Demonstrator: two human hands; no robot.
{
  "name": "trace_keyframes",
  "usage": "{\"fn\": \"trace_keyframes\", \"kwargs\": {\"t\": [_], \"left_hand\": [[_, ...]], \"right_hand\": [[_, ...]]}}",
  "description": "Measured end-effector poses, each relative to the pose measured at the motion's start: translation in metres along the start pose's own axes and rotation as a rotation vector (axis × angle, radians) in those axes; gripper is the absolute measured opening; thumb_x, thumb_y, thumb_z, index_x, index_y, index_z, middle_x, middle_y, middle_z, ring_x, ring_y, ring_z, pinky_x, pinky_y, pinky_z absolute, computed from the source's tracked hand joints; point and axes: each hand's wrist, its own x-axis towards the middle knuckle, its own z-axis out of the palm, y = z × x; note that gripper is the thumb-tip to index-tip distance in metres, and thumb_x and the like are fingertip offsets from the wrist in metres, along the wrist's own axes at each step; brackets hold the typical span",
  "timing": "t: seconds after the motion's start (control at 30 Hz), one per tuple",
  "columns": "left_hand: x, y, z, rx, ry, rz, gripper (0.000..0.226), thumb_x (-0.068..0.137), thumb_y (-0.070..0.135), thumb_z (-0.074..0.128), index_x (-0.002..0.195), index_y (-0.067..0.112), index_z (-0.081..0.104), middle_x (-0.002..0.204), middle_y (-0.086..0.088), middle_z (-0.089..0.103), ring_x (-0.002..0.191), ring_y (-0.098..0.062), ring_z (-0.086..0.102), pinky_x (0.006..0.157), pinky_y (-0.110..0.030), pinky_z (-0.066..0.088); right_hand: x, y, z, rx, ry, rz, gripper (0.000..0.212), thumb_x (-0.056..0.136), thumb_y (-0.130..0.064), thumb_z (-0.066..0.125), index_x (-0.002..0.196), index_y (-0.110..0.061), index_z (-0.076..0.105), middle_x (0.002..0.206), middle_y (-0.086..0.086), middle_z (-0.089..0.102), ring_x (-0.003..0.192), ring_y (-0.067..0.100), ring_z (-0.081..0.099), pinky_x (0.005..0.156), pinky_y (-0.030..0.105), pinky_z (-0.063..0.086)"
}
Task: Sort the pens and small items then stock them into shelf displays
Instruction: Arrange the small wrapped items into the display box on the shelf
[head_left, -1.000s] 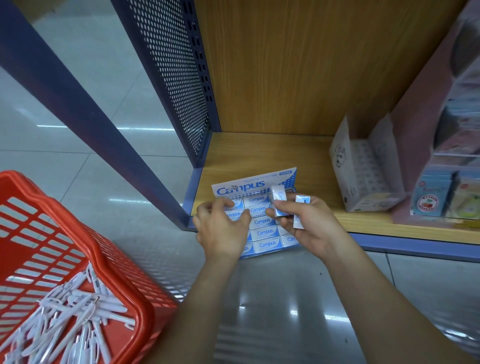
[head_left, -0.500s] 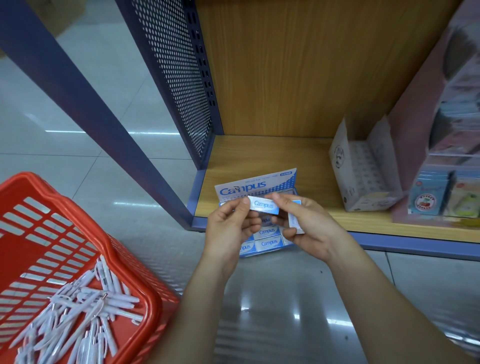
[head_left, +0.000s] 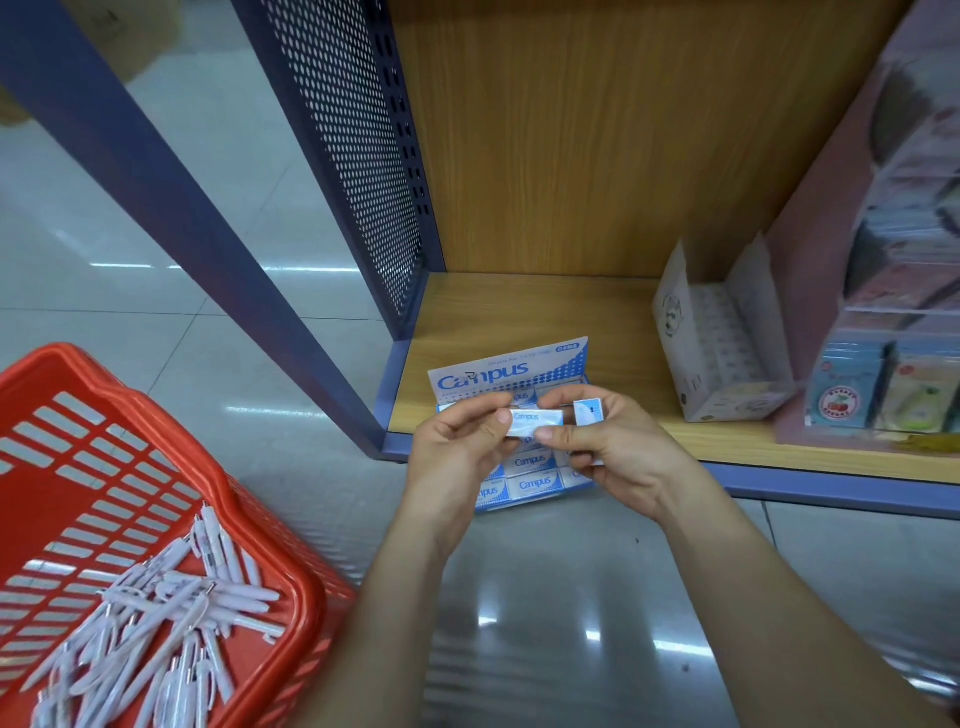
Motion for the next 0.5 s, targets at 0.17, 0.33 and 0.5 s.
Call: {"fn": "trace_keyframes", "kwargs": {"t": [0.17, 0.33, 0.5], "left_hand": [[0.0001, -0.0026, -0.0002, -0.009, 0.063, 0.004, 0.014, 0.084, -0.003, 0.063, 0.093, 0.004, 0.070, 0.088, -0.009, 0.073, 0.083, -0.019, 0.069, 0.071, -0.025, 0.057], [0.0005, -0.0066, -0.0027, 0.066, 0.136, -0.016, 0.012, 0.083, -0.002, 0.066, 0.093, 0.005, 0.069, 0.086, -0.011, 0.073, 0.079, -0.019, 0.068, 0.069, -0.023, 0.057], [0.0007, -0.0106, -0.0029, 0.117, 0.221, -0.106, 0.005, 0.083, 0.008, 0.071, 0.087, 0.005, 0.070, 0.078, -0.010, 0.069, 0.061, -0.015, 0.066, 0.066, -0.021, 0.057]], "right_hand": [[-0.0016, -0.0014, -0.0025, 0.056, -0.049, -0.040, 0.032, 0.075, 0.012, 0.069, 0.096, -0.012, 0.065, 0.073, 0.000, 0.067, 0.053, 0.005, 0.052, 0.046, 0.015, 0.035], [-0.0032, 0.0010, -0.0076, -0.023, -0.007, 0.006, 0.023, 0.080, 0.006, 0.068, 0.093, -0.014, 0.069, 0.073, 0.003, 0.063, 0.060, 0.010, 0.058, 0.044, 0.016, 0.030], [-0.0047, 0.0074, -0.0079, -0.156, -0.003, -0.014, 0.031, 0.077, 0.011, 0.070, 0.100, -0.011, 0.070, 0.078, 0.003, 0.059, 0.053, 0.007, 0.051, 0.045, 0.018, 0.029]]}}
